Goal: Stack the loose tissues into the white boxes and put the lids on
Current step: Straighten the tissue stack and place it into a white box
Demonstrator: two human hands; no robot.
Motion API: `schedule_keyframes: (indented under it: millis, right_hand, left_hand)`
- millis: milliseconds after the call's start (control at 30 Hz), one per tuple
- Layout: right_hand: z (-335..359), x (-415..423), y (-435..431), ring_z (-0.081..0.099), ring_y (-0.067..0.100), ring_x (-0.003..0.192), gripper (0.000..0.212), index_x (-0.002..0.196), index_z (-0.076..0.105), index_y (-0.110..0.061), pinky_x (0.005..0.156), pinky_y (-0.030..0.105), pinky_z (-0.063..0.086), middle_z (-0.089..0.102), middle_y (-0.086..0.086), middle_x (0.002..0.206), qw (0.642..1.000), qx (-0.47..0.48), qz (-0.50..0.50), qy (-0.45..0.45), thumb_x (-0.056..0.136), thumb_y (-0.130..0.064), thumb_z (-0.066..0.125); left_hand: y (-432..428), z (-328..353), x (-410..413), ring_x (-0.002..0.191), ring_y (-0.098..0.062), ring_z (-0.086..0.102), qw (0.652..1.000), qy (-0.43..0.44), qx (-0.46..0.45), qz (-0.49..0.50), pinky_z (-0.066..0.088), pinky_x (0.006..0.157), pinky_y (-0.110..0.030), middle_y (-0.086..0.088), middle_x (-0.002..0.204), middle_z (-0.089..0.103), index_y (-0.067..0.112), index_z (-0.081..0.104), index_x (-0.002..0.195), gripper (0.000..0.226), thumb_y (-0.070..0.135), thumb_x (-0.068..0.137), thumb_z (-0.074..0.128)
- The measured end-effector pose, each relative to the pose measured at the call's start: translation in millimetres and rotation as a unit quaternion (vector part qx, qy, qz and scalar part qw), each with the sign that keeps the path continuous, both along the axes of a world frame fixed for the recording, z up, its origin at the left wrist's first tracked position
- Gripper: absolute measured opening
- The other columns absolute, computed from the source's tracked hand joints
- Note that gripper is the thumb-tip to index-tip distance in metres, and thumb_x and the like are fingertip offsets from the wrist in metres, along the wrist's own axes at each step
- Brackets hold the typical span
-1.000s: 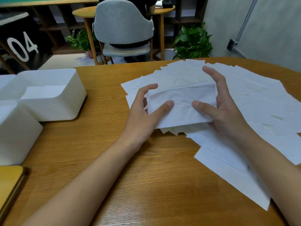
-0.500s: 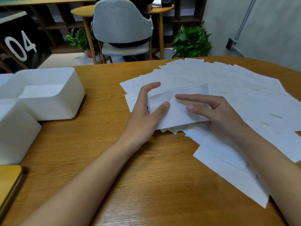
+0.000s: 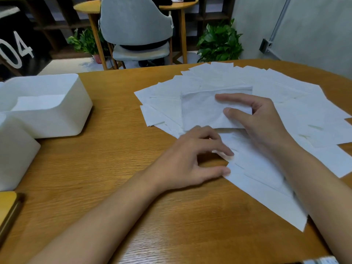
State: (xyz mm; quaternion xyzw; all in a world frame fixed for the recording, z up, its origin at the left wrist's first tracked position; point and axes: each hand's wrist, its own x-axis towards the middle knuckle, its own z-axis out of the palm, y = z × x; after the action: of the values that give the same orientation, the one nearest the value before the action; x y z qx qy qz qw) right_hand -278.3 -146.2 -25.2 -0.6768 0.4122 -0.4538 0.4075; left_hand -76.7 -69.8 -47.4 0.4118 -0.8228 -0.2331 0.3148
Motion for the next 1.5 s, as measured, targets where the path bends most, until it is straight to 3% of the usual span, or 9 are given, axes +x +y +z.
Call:
schedule_keyframes:
  millis: [333,500,667,800,967,1100,1200,1367,1500]
  right_hand:
    - [3.3,3.2,3.9,0.062,-0.006,0.122,0.033,0.117,0.079,-0.026,0.103,0.013,0.046,0.074,-0.02,0.122,0.999,-0.003,0.011,0.049,0.098,-0.004,0.066]
    - [2.8,3.9,3.3,0.062,-0.002,0.123,0.027,0.115,0.08,-0.024,0.107,0.019,0.046,0.075,-0.015,0.123,1.0,0.011,0.017,0.021,0.098,-0.007,0.067]
    - [8.6,6.3,6.3,0.07,0.001,0.107,0.036,0.107,0.082,-0.023,0.092,0.024,0.051,0.078,-0.013,0.113,0.993,0.109,0.025,-0.026,0.102,-0.046,0.055]
    - [8.7,6.6,8.5,0.074,0.021,0.109,0.066,0.101,0.084,-0.021,0.091,0.035,0.06,0.078,0.004,0.116,0.972,0.178,0.072,-0.137,0.096,-0.068,0.038]
    - [2.8,4.5,7.4,0.078,0.023,0.091,0.006,0.099,0.079,-0.019,0.077,0.037,0.064,0.081,0.002,0.098,0.995,0.09,0.008,-0.032,0.096,-0.019,0.074]
    - [2.0,4.3,8.3,0.077,0.021,0.1,0.02,0.114,0.076,-0.023,0.081,0.031,0.063,0.08,-0.004,0.108,0.995,0.083,0.024,-0.043,0.098,-0.012,0.069]
    - [5.1,7.5,9.2,0.069,0.007,0.112,0.042,0.136,0.066,-0.031,0.086,0.021,0.057,0.071,-0.019,0.128,0.996,0.049,0.066,-0.036,0.1,-0.01,0.065]
    - [3.2,8.8,10.6,0.062,0.002,0.12,0.066,0.154,0.043,-0.041,0.093,0.019,0.052,0.061,-0.022,0.136,0.997,-0.003,0.076,0.006,0.1,-0.011,0.067]
    - [4.4,9.8,11.7,0.049,-0.001,0.138,0.075,0.16,0.03,-0.038,0.108,0.021,0.047,0.042,-0.017,0.158,0.996,-0.039,0.071,0.041,0.101,-0.012,0.067]
  left_hand:
    - [-1.7,-8.6,-8.2,0.098,-0.003,0.054,0.999,-0.008,-0.013,-0.041,0.045,0.086,-0.026,0.01,0.105,0.063,0.024,0.084,0.103,0.011,0.028,0.094,0.08]
    - [-0.8,2.2,0.7,0.086,-0.014,0.068,0.991,0.119,0.039,0.041,0.054,0.08,-0.037,0.006,0.09,0.074,0.015,0.074,0.091,0.004,0.012,0.094,0.073]
    - [-14.2,10.6,14.3,0.054,-0.015,0.044,0.93,0.288,0.141,0.18,0.039,0.058,-0.027,-0.003,0.056,0.045,0.011,0.069,0.087,0.013,0.008,0.099,0.066]
    - [-22.3,13.7,24.5,0.059,-0.021,0.057,0.88,0.344,0.196,0.263,0.047,0.06,-0.028,-0.015,0.069,0.059,0.009,0.074,0.087,0.015,0.012,0.098,0.065]
    - [-25.3,15.4,31.1,0.059,-0.022,0.064,0.868,0.359,0.211,0.27,0.052,0.057,-0.031,-0.013,0.073,0.069,0.005,0.073,0.096,0.013,0.015,0.099,0.067]
    - [-22.9,15.7,27.8,0.075,-0.022,0.073,0.887,0.345,0.166,0.257,0.061,0.071,-0.035,-0.01,0.077,0.068,0.014,0.074,0.113,0.021,0.018,0.093,0.079]
    - [-20.9,16.4,27.3,0.089,-0.043,0.072,0.896,0.349,0.126,0.245,0.06,0.076,-0.052,-0.03,0.091,0.07,0.017,0.072,0.116,0.024,0.013,0.093,0.08]
    - [-22.1,15.8,28.0,0.055,-0.001,0.06,0.897,0.346,0.097,0.256,0.047,0.054,-0.017,0.014,0.057,0.061,0.007,0.068,0.119,0.029,0.009,0.092,0.08]
    - [-21.9,15.1,26.5,0.064,-0.008,0.064,0.892,0.356,0.103,0.26,0.051,0.059,-0.024,0.0,0.062,0.064,0.011,0.07,0.117,0.028,0.013,0.091,0.082]
